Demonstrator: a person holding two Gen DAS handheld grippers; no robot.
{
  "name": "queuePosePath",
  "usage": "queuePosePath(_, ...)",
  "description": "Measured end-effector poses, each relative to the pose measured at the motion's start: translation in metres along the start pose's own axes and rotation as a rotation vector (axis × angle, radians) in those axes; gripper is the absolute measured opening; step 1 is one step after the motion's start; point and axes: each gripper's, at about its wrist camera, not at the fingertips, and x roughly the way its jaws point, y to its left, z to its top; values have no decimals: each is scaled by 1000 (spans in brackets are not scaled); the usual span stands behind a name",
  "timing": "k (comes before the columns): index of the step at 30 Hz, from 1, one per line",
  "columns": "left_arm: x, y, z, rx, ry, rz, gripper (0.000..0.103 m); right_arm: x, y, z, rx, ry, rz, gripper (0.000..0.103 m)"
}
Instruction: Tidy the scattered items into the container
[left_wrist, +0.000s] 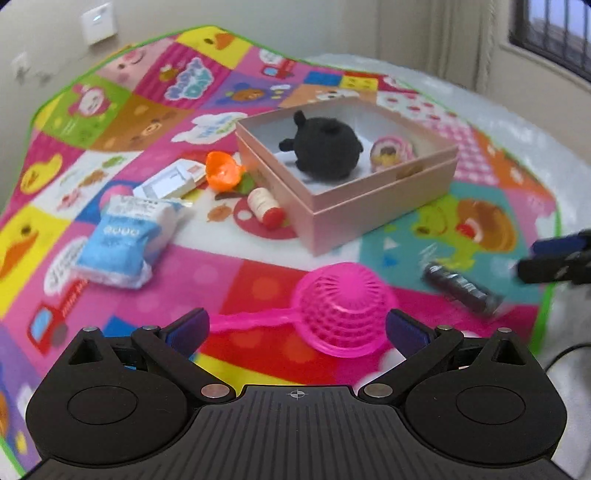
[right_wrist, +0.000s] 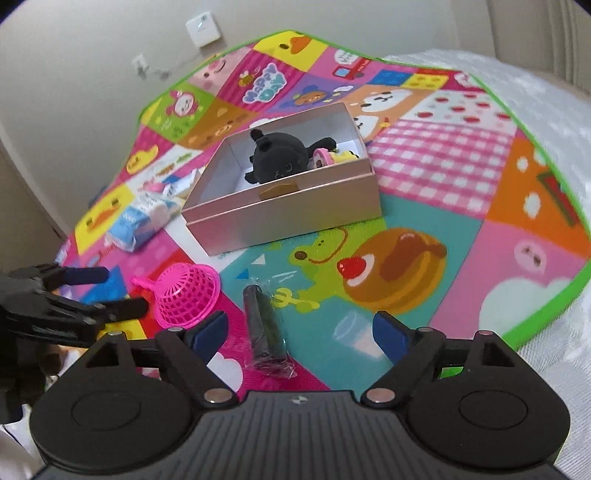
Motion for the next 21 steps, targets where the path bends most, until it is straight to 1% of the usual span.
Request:
queuePosePath(2, 13, 15, 5, -34, -7, -3, 103, -5, -8, -2, 53, -21, 33, 88)
queuePosePath(4, 23, 29, 8, -83, -18, -43, 103, -8, -16, -6, 97, -28, 55, 90)
queuePosePath(7, 38, 40, 12, -99, -34, -81, 103, -4, -22, -9, 130, -12, 65, 90)
queuePosePath(8, 41, 45, 12, -126, -35, -91, 103, -3, -23, -9, 140, -8, 64, 90)
queuePosePath(11, 43, 55, 7, -240, 8, -144, 103, 4, -26, -10, 161, 10, 53, 91)
queuePosePath(12, 42, 54, 4, -255, 29, -171, 103, 5, -27, -10, 169, 14, 52, 91)
queuePosePath(13, 38, 49, 0, -245, 50, -196, 103, 7, -28, -10, 177, 19, 51, 93)
queuePosePath(15, 28, 30, -6, -174, 94, -220, 103, 9, -30, -10, 192, 31, 50, 96)
queuePosePath(17, 17, 7, -14, -111, 155, -234, 103, 11, -33, -10, 208, 42, 51, 97)
queuePosePath(18, 11, -3, -18, -95, 172, -239, 103, 12, -34, -10, 214, 48, 51, 98)
queuePosePath(19, 8, -11, -22, -92, 187, -252, 103, 13, -34, -9, 219, 57, 49, 98)
queuePosePath(21, -1, -27, -28, -126, 197, -278, 103, 17, -34, -8, 217, 75, 46, 100)
